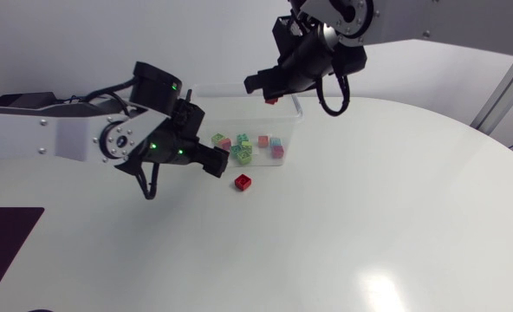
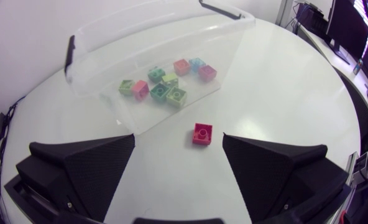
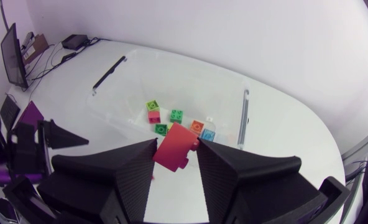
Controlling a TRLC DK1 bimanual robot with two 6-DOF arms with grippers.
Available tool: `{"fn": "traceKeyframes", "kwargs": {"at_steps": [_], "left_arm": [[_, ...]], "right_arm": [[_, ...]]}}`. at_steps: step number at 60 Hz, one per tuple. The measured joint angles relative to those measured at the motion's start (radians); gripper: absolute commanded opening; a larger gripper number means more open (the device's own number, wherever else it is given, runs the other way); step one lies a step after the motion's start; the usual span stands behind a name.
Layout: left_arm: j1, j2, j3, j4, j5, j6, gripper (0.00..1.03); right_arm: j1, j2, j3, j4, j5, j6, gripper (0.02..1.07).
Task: Place the duplo bricks in the container
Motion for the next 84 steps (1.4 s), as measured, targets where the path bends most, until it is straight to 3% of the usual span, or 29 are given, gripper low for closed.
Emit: {"fn": "traceKeyframes", "kwargs": {"at_steps": [20,38,48,66,75,84], "left_arm": [[-0.042,0.255,0.024,0.084,0.069,0.035,0.98],[-0.055,0.385,0.143,0.088,0.104,0.038,0.97],[-0.055,0.415,0.22,0.037,0.118,0.046,0.96],[-0.054,0.478,0.369,-0.158,0.12,0.057,0.96],[-0.048,0.504,0.431,-0.22,0.121,0.057,0.87],[-0.042,0.518,0.456,-0.257,0.12,0.061,0.87]], "right_arm": [[-0.029,0.141,0.183,-0.003,-0.019,0.0,0.31],[-0.039,0.184,0.2,-0.003,-0.038,0.0,0.31],[-0.053,0.193,0.228,-0.007,-0.043,0.0,0.31],[-0.082,0.219,0.295,-0.028,-0.068,0.0,0.31],[-0.092,0.226,0.295,-0.029,-0.072,0.0,0.31],[-0.098,0.226,0.295,-0.029,-0.073,0.0,0.31]]}}
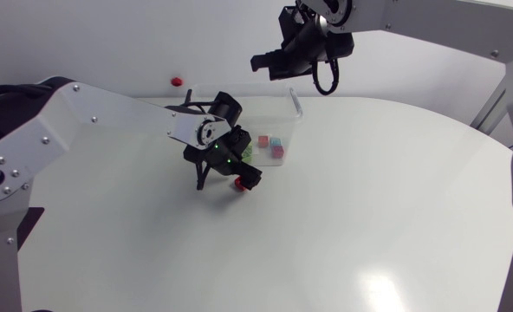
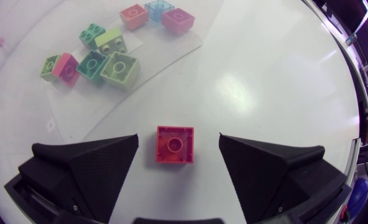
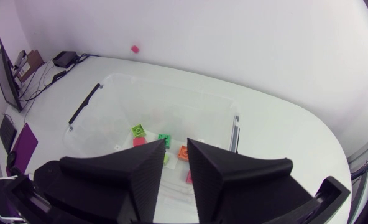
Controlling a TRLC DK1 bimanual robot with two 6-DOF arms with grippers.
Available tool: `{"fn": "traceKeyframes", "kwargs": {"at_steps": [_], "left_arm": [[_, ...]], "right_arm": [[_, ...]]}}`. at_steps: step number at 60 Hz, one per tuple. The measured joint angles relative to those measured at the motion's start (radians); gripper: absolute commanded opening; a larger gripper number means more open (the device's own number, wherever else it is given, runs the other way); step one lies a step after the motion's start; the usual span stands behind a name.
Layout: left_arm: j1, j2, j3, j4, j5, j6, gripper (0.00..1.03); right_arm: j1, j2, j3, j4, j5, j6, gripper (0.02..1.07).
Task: Place the duplo bricks in the container
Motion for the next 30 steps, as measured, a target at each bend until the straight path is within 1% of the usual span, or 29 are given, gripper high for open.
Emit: {"fn": "traceKeyframes", "kwargs": {"at_steps": [30], "left_arm": [[0.0,0.005,-0.003,-0.008,0.0,0.018,0.87]], "right_arm": [[0.001,0.0,0.002,-0.02,-0.002,0.0,0.32]]}}
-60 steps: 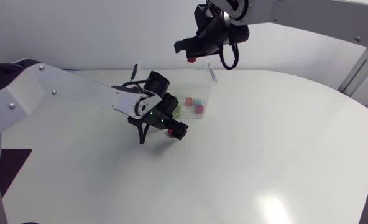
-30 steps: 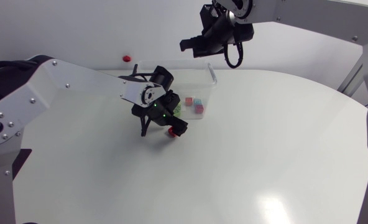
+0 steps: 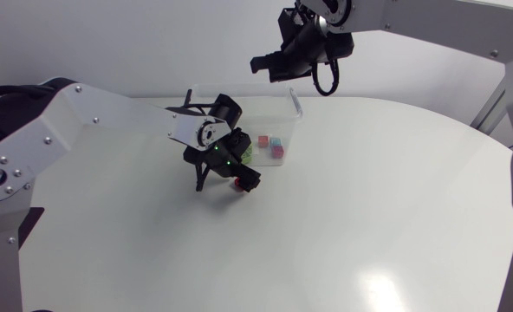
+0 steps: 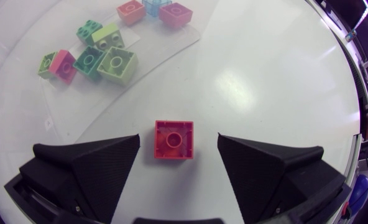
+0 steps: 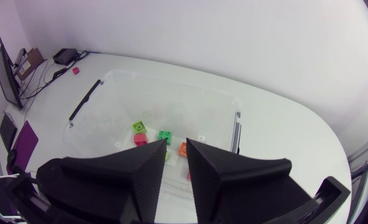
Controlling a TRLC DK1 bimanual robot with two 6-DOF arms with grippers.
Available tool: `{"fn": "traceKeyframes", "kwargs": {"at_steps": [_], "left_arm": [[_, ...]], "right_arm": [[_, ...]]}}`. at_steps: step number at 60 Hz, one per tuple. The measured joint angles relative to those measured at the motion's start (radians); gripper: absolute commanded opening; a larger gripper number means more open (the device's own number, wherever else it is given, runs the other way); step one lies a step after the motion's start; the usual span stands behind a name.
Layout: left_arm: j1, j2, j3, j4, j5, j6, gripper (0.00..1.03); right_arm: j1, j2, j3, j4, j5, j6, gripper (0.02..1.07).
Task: Place the duplo bricks in the container
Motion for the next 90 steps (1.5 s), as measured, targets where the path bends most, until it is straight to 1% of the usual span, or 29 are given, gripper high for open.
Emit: {"fn": "traceKeyframes", "kwargs": {"at_steps": [16,23,29,32,35,39,42,44,46,48,51,54,58,64,70,73,76,81,85,90], "left_arm": [[-0.002,0.003,0.0,0.0,-0.006,0.001,0.86],[-0.013,0.019,0.0,-0.011,-0.031,0.004,0.77],[-0.024,0.033,0.0,-0.016,-0.039,0.004,0.77],[-0.028,0.037,0.004,-0.019,-0.048,0.008,0.72],[-0.032,0.039,0.008,-0.019,-0.052,0.008,0.64],[-0.032,0.041,0.009,-0.018,-0.054,0.008,0.54],[-0.032,0.041,0.009,-0.019,-0.054,0.008,0.42],[-0.032,0.041,0.009,-0.018,-0.058,0.007,0.35],[-0.032,0.041,0.009,-0.019,-0.058,0.008,0.34],[-0.032,0.041,0.009,-0.019,-0.061,0.008,0.3],[-0.032,0.041,0.009,-0.019,-0.061,0.008,0.28],[-0.032,0.041,0.008,-0.018,-0.06,0.008,0.28],[-0.034,0.029,-0.01,-0.012,-0.06,0.008,0.28],[-0.039,-0.046,-0.097,-0.022,-0.06,0.007,0.28],[-0.039,-0.173,-0.172,-0.034,-0.06,0.007,0.28],[-0.038,-0.242,-0.184,-0.037,-0.06,0.007,0.28],[-0.03,-0.332,-0.183,-0.029,-0.06,0.003,0.28],[-0.008,-0.425,-0.151,-0.029,-0.059,-0.001,0.28],[0.018,-0.452,-0.103,-0.024,-0.06,-0.008,0.28],[0.055,-0.449,-0.043,0.023,-0.065,-0.027,0.28]], "right_arm": [[0.0,-0.019,-0.037,-0.002,0.0,0.0,0.32],[0.0,-0.047,-0.091,0.003,0.0,0.0,0.32],[-0.002,-0.076,-0.142,0.018,0.0,0.0,0.33],[-0.005,-0.086,-0.163,0.03,-0.001,-0.001,0.33],[-0.009,-0.1,-0.19,0.044,-0.004,-0.002,0.34],[-0.018,-0.121,-0.226,0.055,-0.005,-0.004,0.45],[-0.021,-0.141,-0.258,0.063,-0.005,-0.004,0.56],[-0.025,-0.152,-0.277,0.07,-0.006,-0.004,0.64],[-0.026,-0.164,-0.296,0.077,-0.005,-0.004,0.7],[-0.027,-0.179,-0.319,0.087,-0.005,-0.004,0.8],[-0.03,-0.201,-0.352,0.1,-0.005,-0.004,0.89],[-0.031,-0.22,-0.381,0.105,-0.006,-0.004,0.96],[-0.032,-0.255,-0.431,0.117,-0.007,-0.004,1.01],[-0.033,-0.338,-0.542,0.143,-0.007,-0.004,1.01],[-0.033,-0.421,-0.64,0.165,-0.007,-0.004,1.01],[-0.033,-0.462,-0.689,0.175,-0.006,-0.005,1.01],[-0.033,-0.506,-0.74,0.185,-0.004,-0.008,1.01],[-0.034,-0.557,-0.809,0.204,-0.003,-0.008,1.01],[-0.035,-0.587,-0.857,0.214,-0.003,-0.008,1.01],[-0.04,-0.614,-0.906,0.222,-0.003,-0.008,1.01]]}}
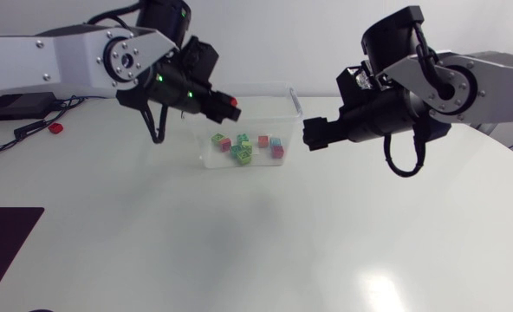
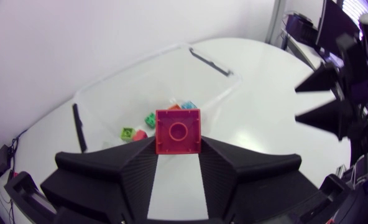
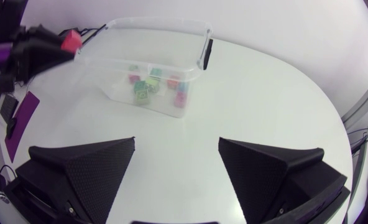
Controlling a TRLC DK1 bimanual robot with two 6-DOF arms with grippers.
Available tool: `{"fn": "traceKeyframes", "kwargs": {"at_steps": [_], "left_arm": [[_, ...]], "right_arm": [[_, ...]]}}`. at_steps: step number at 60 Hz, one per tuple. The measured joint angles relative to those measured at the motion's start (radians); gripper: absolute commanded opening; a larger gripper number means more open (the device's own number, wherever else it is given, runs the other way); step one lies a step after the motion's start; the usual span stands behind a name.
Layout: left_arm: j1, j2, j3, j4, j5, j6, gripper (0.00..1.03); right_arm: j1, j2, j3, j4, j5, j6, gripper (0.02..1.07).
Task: Place the duplo bricks in the container
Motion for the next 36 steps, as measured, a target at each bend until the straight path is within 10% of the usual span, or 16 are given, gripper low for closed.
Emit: {"fn": "traceKeyframes", "kwargs": {"at_steps": [13,21,36], "left_arm": [[0.05,0.118,0.143,0.075,-0.068,-0.028,0.32],[0.051,0.245,0.228,0.056,-0.146,-0.034,0.97],[0.07,0.306,0.266,-0.006,-0.187,-0.046,0.99]], "right_arm": [[-0.001,-0.045,-0.084,0.017,0.015,-0.012,1.01],[-0.001,-0.065,-0.122,0.021,0.024,-0.023,1.01],[-0.015,-0.15,-0.15,0.023,0.068,-0.06,1.02]]}}
